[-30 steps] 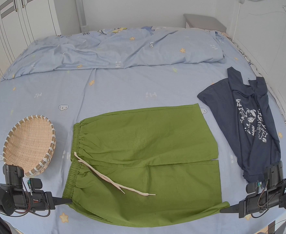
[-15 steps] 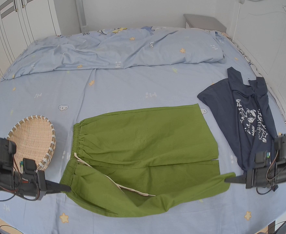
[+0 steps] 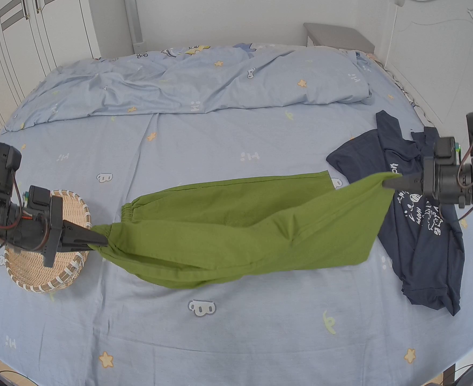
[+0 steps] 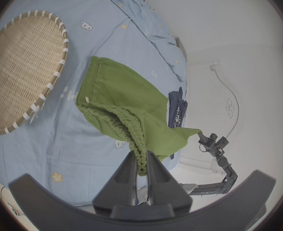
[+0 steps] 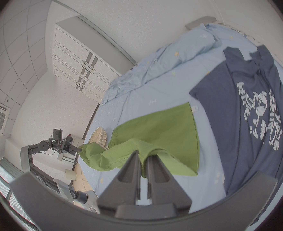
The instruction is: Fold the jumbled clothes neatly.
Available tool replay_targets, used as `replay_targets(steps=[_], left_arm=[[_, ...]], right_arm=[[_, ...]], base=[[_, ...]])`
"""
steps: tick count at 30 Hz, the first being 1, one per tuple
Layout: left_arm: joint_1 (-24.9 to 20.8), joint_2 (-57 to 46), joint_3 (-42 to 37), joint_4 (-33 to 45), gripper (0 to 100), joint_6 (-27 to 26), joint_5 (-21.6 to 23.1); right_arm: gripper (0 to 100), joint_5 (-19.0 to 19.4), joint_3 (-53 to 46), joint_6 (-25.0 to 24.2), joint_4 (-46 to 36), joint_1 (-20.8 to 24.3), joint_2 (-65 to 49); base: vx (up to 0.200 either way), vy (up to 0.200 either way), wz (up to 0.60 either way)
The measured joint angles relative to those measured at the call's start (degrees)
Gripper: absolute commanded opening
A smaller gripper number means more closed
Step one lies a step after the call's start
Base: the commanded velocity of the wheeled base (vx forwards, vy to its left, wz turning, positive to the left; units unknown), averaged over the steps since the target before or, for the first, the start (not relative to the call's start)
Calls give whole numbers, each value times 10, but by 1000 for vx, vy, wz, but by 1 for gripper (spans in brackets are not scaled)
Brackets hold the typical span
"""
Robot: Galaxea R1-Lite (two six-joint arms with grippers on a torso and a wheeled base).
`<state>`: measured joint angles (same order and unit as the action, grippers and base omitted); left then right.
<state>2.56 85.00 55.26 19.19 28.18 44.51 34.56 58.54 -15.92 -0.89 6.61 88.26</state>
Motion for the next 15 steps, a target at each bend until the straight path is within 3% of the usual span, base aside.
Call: replay_targets(steps=[6, 15], left_arm=[[22, 58, 95, 70, 0, 1, 0], [51, 156, 177, 95, 0, -8, 1]], right_arm=[[0, -1, 113, -1, -59, -6, 47], [0, -15, 194, -2, -74, -9, 126]], base=[[0, 0, 0], [0, 0, 0]])
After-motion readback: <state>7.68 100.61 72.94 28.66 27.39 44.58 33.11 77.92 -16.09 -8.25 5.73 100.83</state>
